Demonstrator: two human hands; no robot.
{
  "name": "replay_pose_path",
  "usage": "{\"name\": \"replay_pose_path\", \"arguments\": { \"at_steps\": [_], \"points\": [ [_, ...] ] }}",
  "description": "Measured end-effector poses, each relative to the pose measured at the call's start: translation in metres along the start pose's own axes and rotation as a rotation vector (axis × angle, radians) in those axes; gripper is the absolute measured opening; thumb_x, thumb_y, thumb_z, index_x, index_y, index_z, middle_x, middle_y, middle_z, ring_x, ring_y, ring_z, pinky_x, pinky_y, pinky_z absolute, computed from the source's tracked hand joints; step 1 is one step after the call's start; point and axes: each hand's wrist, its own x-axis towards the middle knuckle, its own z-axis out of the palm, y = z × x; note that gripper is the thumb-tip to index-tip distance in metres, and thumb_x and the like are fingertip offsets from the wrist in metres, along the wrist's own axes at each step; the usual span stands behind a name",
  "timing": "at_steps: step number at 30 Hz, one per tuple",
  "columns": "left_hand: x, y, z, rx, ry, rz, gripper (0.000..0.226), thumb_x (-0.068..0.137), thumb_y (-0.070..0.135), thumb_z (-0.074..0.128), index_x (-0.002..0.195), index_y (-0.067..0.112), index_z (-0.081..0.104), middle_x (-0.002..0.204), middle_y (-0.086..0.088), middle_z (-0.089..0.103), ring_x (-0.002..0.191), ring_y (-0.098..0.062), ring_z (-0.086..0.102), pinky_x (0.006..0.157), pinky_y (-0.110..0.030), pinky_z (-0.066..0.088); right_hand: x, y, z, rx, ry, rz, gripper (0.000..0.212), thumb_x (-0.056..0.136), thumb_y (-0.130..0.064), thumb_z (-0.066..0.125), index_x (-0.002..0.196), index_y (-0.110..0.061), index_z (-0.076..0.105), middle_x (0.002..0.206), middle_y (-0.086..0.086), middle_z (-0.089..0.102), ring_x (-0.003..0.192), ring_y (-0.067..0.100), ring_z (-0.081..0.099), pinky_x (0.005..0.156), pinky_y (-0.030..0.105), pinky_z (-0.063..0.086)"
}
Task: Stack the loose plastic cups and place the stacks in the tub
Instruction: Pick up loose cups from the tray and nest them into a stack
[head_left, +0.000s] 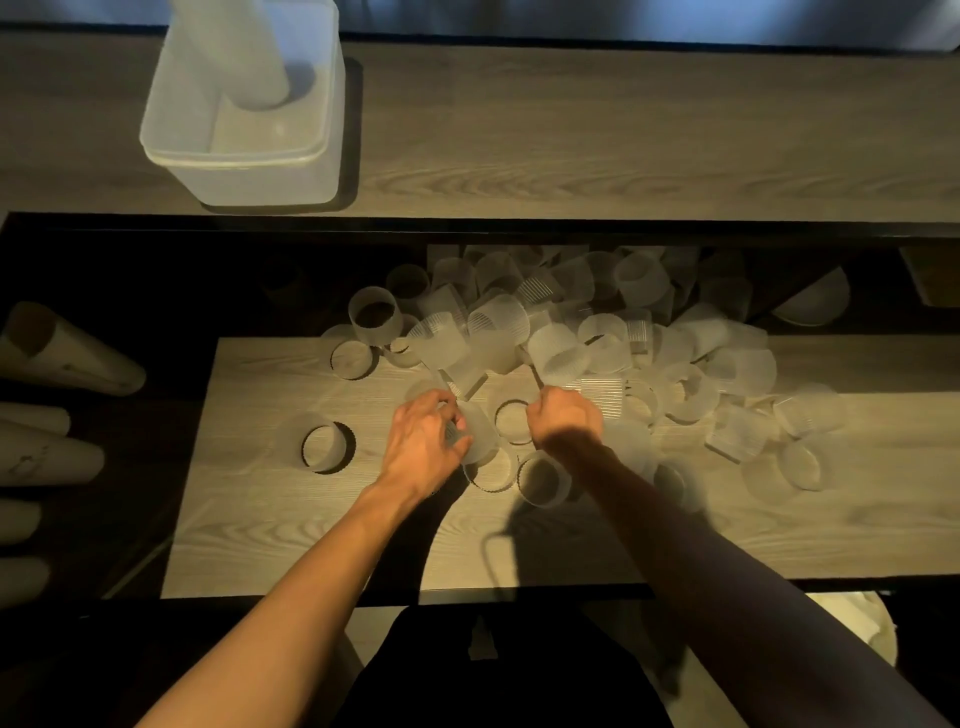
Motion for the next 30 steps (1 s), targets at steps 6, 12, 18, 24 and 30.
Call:
{"name": "replay_pose_path", "arguments": {
  "at_steps": [6, 12, 18, 24, 30],
  "points": [
    [-0.006, 0.011, 0.0, -0.041, -0.036, 0.046, 0.01, 0.087, 0.027, 0.07, 0.091, 0.027, 0.061, 0.114, 0.007, 0.063, 0.114, -0.013, 0.056, 0.103, -0.029, 0.033, 0.002, 0.011, 0.006, -0.016, -0.075, -0.046, 0.043, 0.104, -0.043, 0.045, 0.136, -0.014, 0.05, 0.125, 0.008, 0.061, 0.112, 0.024, 0.058, 0.095, 0.037, 0.046],
    [-0.022, 0.012, -0.001, -0.064, -0.045, 0.093, 0.007, 0.086, 0.022, 0.069, 0.089, 0.022, 0.062, 0.115, 0.006, 0.062, 0.108, -0.013, 0.058, 0.098, -0.029, 0.038, -0.002, 0.016, 0.011, 0.057, 0.017, -0.09, 0.038, 0.104, -0.046, 0.045, 0.133, -0.022, 0.048, 0.111, 0.005, 0.066, 0.104, 0.024, 0.062, 0.094, 0.04, 0.049],
    [-0.035, 0.009, -0.001, -0.086, -0.021, 0.117, 0.008, 0.082, 0.027, 0.071, 0.083, 0.023, 0.063, 0.132, 0.004, 0.052, 0.126, -0.014, 0.047, 0.104, -0.031, 0.031, -0.01, 0.008, 0.001, 0.25, 0.26, -0.109, 0.024, 0.104, -0.046, 0.043, 0.097, -0.023, 0.05, 0.077, -0.002, 0.059, 0.078, 0.019, 0.06, 0.08, 0.035, 0.05],
    [-0.051, -0.004, -0.017, -0.099, 0.008, 0.11, 0.013, 0.083, 0.026, 0.069, 0.08, 0.026, 0.056, 0.15, 0.004, 0.038, 0.141, -0.017, 0.035, 0.11, -0.037, 0.031, -0.015, -0.015, 0.005, 0.192, 0.199, -0.456, 0.023, 0.102, -0.031, 0.05, 0.122, -0.02, 0.055, 0.114, -0.001, 0.058, 0.097, 0.014, 0.059, 0.083, 0.029, 0.046],
    [-0.059, -0.029, -0.036, -0.033, 0.072, -0.042, 0.008, 0.089, 0.027, 0.063, 0.087, 0.022, 0.056, 0.151, -0.001, 0.041, 0.125, -0.022, 0.052, 0.106, -0.042, 0.037, -0.007, -0.079, 0.006, 0.18, 0.172, -0.691, 0.039, 0.101, -0.025, 0.054, 0.14, -0.023, 0.049, 0.128, 0.001, 0.057, 0.091, 0.012, 0.06, 0.077, 0.028, 0.05]
  ]
}}
